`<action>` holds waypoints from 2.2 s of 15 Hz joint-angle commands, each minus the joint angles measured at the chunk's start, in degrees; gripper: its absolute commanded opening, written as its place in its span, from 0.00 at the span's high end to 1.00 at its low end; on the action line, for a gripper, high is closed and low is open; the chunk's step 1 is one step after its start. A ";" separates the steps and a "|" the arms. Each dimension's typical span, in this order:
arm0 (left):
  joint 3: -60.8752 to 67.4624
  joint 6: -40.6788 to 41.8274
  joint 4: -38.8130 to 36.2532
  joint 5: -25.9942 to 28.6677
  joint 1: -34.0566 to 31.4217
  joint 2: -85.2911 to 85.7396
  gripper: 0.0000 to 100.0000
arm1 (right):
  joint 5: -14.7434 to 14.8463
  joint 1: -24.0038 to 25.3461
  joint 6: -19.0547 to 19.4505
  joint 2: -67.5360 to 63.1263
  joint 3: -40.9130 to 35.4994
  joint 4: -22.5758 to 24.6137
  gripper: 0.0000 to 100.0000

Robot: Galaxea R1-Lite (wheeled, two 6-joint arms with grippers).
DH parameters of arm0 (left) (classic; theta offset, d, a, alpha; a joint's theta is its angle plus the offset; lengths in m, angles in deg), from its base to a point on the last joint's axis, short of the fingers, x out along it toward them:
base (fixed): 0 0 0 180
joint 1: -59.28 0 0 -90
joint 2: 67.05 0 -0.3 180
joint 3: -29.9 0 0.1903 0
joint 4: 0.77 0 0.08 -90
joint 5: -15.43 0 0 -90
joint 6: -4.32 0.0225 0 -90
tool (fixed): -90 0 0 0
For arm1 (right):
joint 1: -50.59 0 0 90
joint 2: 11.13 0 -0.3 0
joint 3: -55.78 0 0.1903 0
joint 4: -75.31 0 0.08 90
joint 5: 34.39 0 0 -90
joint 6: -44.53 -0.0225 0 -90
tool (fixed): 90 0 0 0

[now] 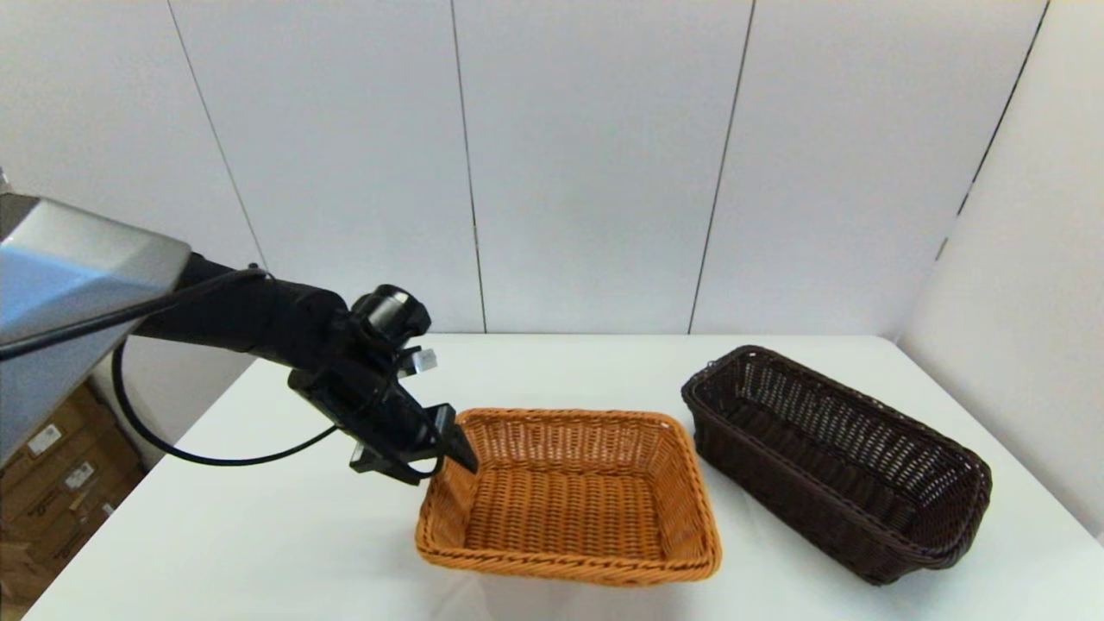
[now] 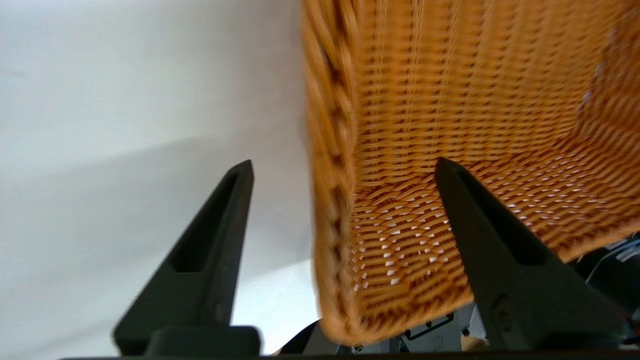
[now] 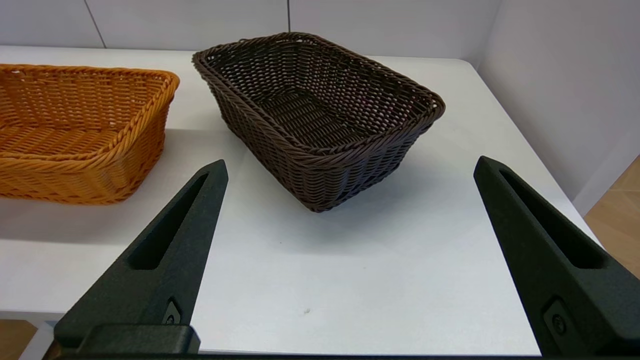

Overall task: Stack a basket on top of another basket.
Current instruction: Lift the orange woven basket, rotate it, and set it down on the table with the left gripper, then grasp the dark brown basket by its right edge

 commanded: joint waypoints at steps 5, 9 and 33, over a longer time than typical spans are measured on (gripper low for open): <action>1.08 13.51 16.21 -2.25 -18.57 26.02 0.00 | 0.00 0.00 0.02 -0.07 0.01 -0.02 0.00; 11.54 16.23 22.62 -5.15 -21.74 47.55 0.00 | -0.09 0.00 -0.07 -0.07 0.01 -0.02 0.00; 68.23 21.86 -11.92 -17.55 -20.86 118.22 0.00 | -0.09 0.00 -0.24 -0.07 0.01 0.07 0.00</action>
